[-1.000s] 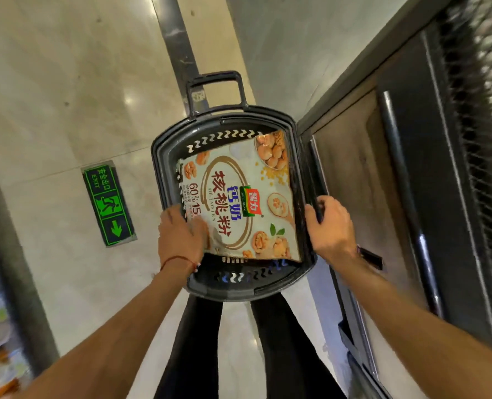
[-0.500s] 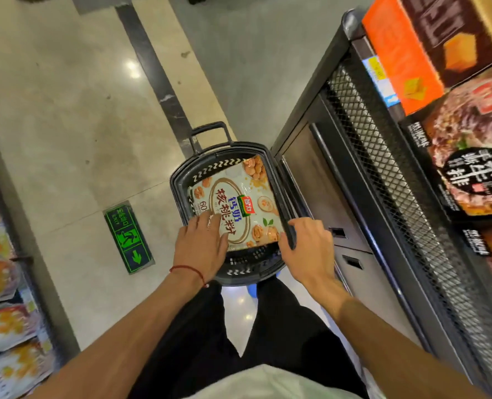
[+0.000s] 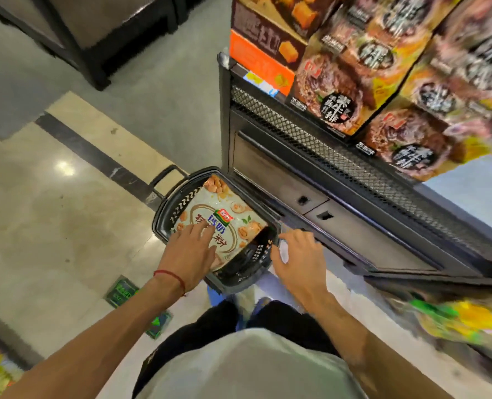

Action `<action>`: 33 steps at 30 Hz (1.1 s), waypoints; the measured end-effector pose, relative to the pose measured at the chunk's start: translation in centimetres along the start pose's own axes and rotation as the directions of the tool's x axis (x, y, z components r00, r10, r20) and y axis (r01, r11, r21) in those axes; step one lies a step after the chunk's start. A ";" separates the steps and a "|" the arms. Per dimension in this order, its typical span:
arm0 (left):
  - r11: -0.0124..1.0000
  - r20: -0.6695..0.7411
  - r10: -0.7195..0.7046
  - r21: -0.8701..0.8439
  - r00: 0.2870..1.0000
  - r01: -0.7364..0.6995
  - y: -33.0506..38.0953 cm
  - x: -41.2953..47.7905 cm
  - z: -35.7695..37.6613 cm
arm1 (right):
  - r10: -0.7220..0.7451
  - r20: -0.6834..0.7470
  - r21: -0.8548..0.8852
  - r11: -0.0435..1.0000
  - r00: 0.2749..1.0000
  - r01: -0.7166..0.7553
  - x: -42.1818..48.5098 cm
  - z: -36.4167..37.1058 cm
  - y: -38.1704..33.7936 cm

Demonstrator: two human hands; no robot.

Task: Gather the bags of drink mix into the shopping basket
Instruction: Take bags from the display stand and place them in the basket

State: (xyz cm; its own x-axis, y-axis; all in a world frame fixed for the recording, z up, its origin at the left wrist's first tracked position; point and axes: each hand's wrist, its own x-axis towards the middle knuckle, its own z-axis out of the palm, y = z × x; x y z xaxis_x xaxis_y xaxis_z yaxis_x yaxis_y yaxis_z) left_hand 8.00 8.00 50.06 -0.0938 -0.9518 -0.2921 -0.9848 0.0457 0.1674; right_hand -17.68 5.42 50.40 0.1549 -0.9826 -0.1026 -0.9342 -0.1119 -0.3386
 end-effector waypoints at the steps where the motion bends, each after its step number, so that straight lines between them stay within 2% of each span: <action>1: 1.000 -0.007 0.013 0.013 1.000 -0.013 0.3 -0.1 -0.3 | 0.018 -0.011 0.021 1.000 1.000 -0.018 -0.8 -0.1 0.0; 7: 0.998 -0.017 0.054 0.044 0.998 -0.053 1.9 -1.5 -1.0 | 0.117 -0.052 0.103 0.988 0.992 -0.111 -4.3 0.2 0.2; 12: 0.972 -0.027 0.208 0.117 0.978 -0.203 1.5 -2.9 -0.8 | 0.166 -0.062 0.130 0.979 0.984 -0.157 -6.5 0.5 -0.2; 17: 0.957 0.003 0.264 0.126 0.964 -0.263 -0.7 -2.7 -0.4 | 0.267 -0.033 0.127 0.957 0.963 -0.261 -7.4 1.1 -1.7; 24: 0.922 0.073 0.375 0.074 0.924 -0.380 -6.8 1.5 -0.1 | 0.470 -0.044 0.156 0.875 0.881 -0.459 -5.0 4.3 -8.2; 28: 0.870 0.134 0.465 0.114 0.875 -0.480 -11.0 4.0 -0.1 | 0.557 -0.074 0.191 0.822 0.827 -0.536 -3.7 7.3 -12.5; 33: 0.835 0.182 0.497 0.165 0.848 -0.525 -15.3 6.6 0.9 | 0.619 -0.066 0.154 0.781 0.782 -0.605 -2.8 11.3 -16.0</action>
State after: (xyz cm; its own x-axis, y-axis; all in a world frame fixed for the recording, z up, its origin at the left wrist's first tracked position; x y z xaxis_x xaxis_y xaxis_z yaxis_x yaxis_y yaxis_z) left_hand 22.29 1.26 44.70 -0.5959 -0.7294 -0.3360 -0.7972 0.5879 0.1374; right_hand 0.49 11.65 45.55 -0.4789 -0.8477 -0.2281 -0.7737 0.5303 -0.3465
